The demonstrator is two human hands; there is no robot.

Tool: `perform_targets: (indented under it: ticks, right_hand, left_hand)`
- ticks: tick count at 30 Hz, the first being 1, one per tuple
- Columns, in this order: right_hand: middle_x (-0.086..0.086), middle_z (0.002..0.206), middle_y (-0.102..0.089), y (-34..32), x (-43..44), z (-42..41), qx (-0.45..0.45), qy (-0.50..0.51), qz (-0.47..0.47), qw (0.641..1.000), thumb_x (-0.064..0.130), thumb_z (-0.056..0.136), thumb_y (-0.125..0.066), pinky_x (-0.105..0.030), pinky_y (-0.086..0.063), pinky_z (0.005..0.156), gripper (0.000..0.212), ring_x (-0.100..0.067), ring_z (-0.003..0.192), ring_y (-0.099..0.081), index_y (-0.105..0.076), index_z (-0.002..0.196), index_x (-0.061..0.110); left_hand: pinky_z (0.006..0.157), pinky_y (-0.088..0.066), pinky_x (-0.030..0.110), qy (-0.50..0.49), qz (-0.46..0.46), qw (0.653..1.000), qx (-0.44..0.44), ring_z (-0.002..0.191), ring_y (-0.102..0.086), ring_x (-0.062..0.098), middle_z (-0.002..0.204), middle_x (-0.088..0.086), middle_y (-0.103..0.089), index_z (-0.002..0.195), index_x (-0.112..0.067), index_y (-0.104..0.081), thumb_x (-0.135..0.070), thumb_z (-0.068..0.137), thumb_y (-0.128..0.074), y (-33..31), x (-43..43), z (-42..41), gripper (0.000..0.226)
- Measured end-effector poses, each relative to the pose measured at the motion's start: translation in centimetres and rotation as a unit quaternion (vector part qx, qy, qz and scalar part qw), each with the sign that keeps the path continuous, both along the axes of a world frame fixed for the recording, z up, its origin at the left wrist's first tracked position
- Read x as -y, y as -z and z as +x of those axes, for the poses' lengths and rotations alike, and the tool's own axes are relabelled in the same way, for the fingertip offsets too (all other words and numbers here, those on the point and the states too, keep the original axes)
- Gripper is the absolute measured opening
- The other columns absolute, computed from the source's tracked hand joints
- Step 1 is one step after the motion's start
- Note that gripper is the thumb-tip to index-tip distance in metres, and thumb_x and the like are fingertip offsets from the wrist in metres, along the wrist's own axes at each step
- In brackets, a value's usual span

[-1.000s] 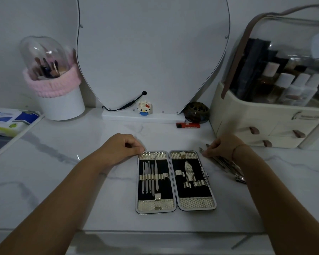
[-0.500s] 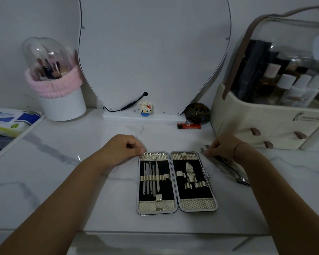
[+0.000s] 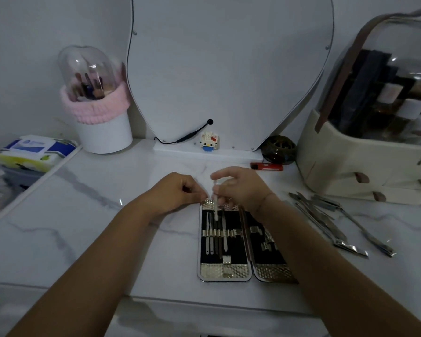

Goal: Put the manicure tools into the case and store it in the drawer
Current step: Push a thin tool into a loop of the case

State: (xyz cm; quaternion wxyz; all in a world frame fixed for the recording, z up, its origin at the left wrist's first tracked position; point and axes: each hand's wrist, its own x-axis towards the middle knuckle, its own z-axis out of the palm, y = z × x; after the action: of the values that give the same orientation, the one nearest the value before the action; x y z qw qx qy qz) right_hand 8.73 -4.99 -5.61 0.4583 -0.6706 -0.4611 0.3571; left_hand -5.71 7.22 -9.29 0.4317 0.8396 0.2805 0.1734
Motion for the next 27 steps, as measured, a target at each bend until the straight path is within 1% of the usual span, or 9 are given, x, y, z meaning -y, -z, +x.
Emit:
perform_targets:
  ticks: [2,4,6,8,12,15,19,23,27]
  right_hand:
    - [-0.011,0.061,-0.064,0.6,-0.8,-0.7,-0.001,0.015,-0.004,1.000,0.002,0.081,-0.064,-0.017,-0.046,0.043,0.016,-0.008,0.044,-0.058,-0.062,0.096,0.006]
    - [-0.005,0.055,-0.063,1.2,-1.1,-0.9,0.002,0.021,-0.001,1.000,0.004,0.081,-0.065,-0.016,-0.044,0.040,0.014,-0.006,0.042,-0.057,-0.062,0.094,0.004]
    - [0.001,0.048,-0.061,1.4,-1.2,-0.8,0.014,0.026,0.002,1.000,0.004,0.080,-0.066,-0.015,-0.041,0.037,0.015,-0.005,0.039,-0.055,-0.062,0.094,0.004]
    - [0.001,0.048,-0.060,1.6,-1.2,-0.8,0.033,0.022,-0.003,0.999,0.004,0.079,-0.067,-0.014,-0.039,0.035,0.015,-0.004,0.036,-0.054,-0.060,0.092,0.004]
    - [-0.006,0.059,-0.063,1.5,-1.4,-0.8,0.043,0.004,-0.023,0.999,0.004,0.079,-0.067,-0.014,-0.040,0.036,0.013,-0.004,0.038,-0.056,-0.059,0.088,0.006]
    - [-0.005,0.061,-0.064,1.4,-1.4,-0.8,0.049,-0.010,-0.030,0.998,0.003,0.080,-0.064,-0.015,-0.041,0.037,0.009,-0.004,0.039,-0.056,-0.060,0.088,0.006]
    - [-0.006,0.062,-0.065,1.6,-1.3,-0.8,0.050,-0.023,-0.019,0.998,0.006,0.083,-0.061,-0.015,-0.041,0.038,0.001,-0.005,0.042,-0.056,-0.061,0.085,0.006]
    - [-0.001,0.056,-0.062,1.6,-1.3,-0.9,0.050,-0.018,-0.014,0.999,0.010,0.078,-0.069,-0.015,-0.042,0.038,0.012,-0.005,0.043,-0.058,-0.057,0.083,0.009]
    - [0.003,0.042,-0.060,1.2,-1.5,-0.8,-0.005,0.002,-0.025,1.000,0.003,0.075,-0.070,-0.013,-0.040,0.036,0.013,-0.004,0.037,-0.055,-0.059,0.078,0.008]
  left_hand:
    - [0.070,-0.044,0.033,0.004,0.000,1.000,-0.006,0.069,-0.057,0.020,0.080,0.010,-0.071,0.072,-0.028,-0.075,-0.029,0.075,-0.078,0.1,-0.3,0.0,0.004]
    - [0.068,-0.043,0.025,0.005,-0.002,1.000,-0.010,0.066,-0.057,0.005,0.072,-0.004,-0.069,0.074,-0.027,-0.076,-0.028,0.076,-0.077,0.1,-0.5,0.0,0.003]
    - [0.067,-0.042,0.018,0.007,-0.004,1.000,-0.015,0.064,-0.057,-0.003,0.070,-0.012,-0.067,0.076,-0.026,-0.076,-0.026,0.077,-0.076,0.1,-0.6,0.1,0.001]
    - [0.068,-0.043,0.017,0.010,-0.004,1.000,-0.016,0.067,-0.058,-0.003,0.073,-0.011,-0.067,0.079,-0.023,-0.076,-0.025,0.078,-0.076,0.2,-0.6,0.1,0.002]
    - [0.066,-0.044,0.011,0.012,-0.002,1.000,-0.020,0.068,-0.058,-0.002,0.075,-0.008,-0.067,0.085,-0.016,-0.076,-0.026,0.079,-0.075,0.3,-0.8,0.2,0.012]
    - [0.060,-0.039,0.004,0.014,-0.008,1.000,-0.016,0.063,-0.056,-0.008,0.071,-0.013,-0.064,0.082,-0.018,-0.075,-0.023,0.080,-0.075,0.3,-0.7,0.1,0.006]
    - [0.059,-0.039,0.004,0.021,0.000,1.000,-0.020,0.062,-0.056,-0.009,0.073,-0.012,-0.064,0.081,-0.021,-0.073,-0.024,0.080,-0.074,0.2,-0.6,0.2,0.003]
    - [0.058,-0.039,0.003,0.023,0.003,1.000,-0.020,0.062,-0.056,-0.010,0.072,-0.014,-0.064,0.079,-0.024,-0.072,-0.029,0.080,-0.074,-0.1,-0.3,0.2,0.006]
    - [0.058,-0.038,0.006,0.022,0.008,1.000,-0.017,0.059,-0.054,-0.009,0.072,-0.013,-0.064,0.074,-0.028,-0.069,-0.028,0.080,-0.074,-0.2,-0.2,0.2,0.008]
